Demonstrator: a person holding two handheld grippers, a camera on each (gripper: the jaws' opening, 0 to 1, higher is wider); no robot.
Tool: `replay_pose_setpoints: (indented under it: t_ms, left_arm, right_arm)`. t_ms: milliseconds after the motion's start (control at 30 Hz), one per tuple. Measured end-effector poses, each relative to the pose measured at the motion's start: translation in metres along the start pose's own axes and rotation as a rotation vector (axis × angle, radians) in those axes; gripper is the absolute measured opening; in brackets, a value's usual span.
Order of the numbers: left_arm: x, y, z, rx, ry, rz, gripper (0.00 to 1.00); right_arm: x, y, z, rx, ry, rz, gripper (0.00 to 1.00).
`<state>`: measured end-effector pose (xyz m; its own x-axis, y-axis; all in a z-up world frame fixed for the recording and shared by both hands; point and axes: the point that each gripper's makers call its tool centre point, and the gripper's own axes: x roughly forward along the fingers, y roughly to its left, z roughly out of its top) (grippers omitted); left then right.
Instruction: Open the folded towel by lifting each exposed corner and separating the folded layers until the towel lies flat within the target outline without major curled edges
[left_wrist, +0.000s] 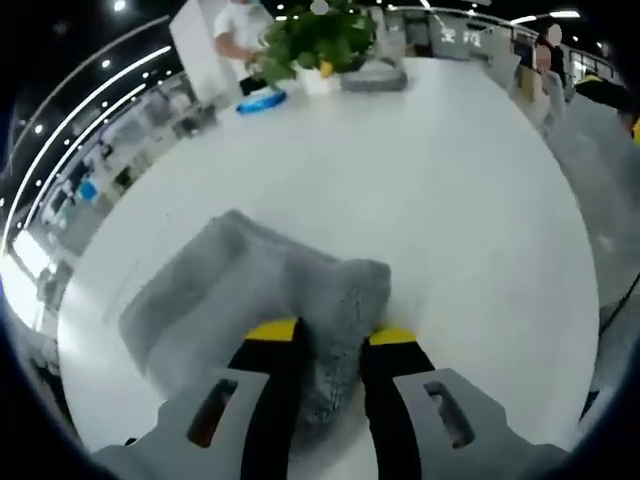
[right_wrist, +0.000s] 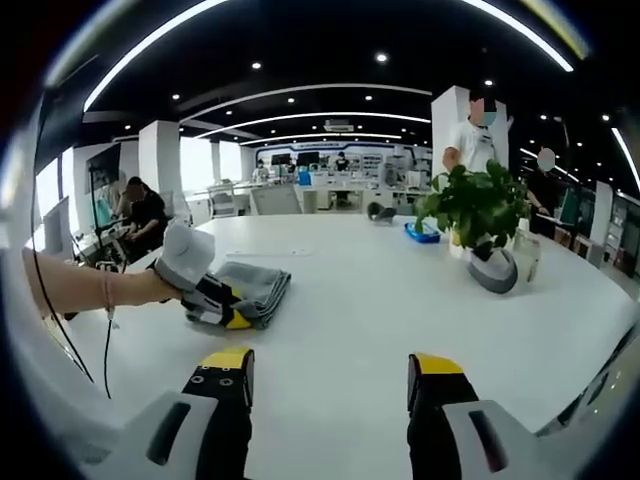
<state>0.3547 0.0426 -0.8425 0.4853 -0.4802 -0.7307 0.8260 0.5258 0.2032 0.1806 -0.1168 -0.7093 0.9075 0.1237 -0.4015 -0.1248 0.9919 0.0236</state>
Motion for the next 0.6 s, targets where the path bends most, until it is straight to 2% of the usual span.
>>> replay_pose_setpoints:
  t_ms: [33,67,133,167,233,600]
  left_arm:
    - [0.000,-0.003,0.000,-0.001,0.002,-0.006,0.23]
    - [-0.007,-0.017,0.000,-0.009,0.005,-0.014,0.23]
    - [-0.010,-0.024,-0.001,-0.012,0.009,-0.023,0.22]
    - [-0.011,-0.030,-0.001,0.013,0.018,-0.032,0.22]
    - [-0.013,-0.036,-0.002,0.057,0.031,-0.038,0.22]
    - [-0.034,-0.066,-0.006,0.088,0.055,-0.103,0.20]
  right_arm:
    - [0.000,0.001,-0.001,-0.001,0.001,0.003,0.61]
    - [0.001,0.001,-0.001,-0.004,0.003,0.007,0.60]
    - [0.001,0.003,-0.001,-0.007,0.001,0.010,0.60]
    - [0.001,0.003,-0.001,-0.007,0.000,0.013,0.60]
    - [0.001,0.007,0.002,0.004,-0.022,0.034,0.60]
    - [0.016,0.030,-0.002,-0.018,-0.019,0.120,0.60]
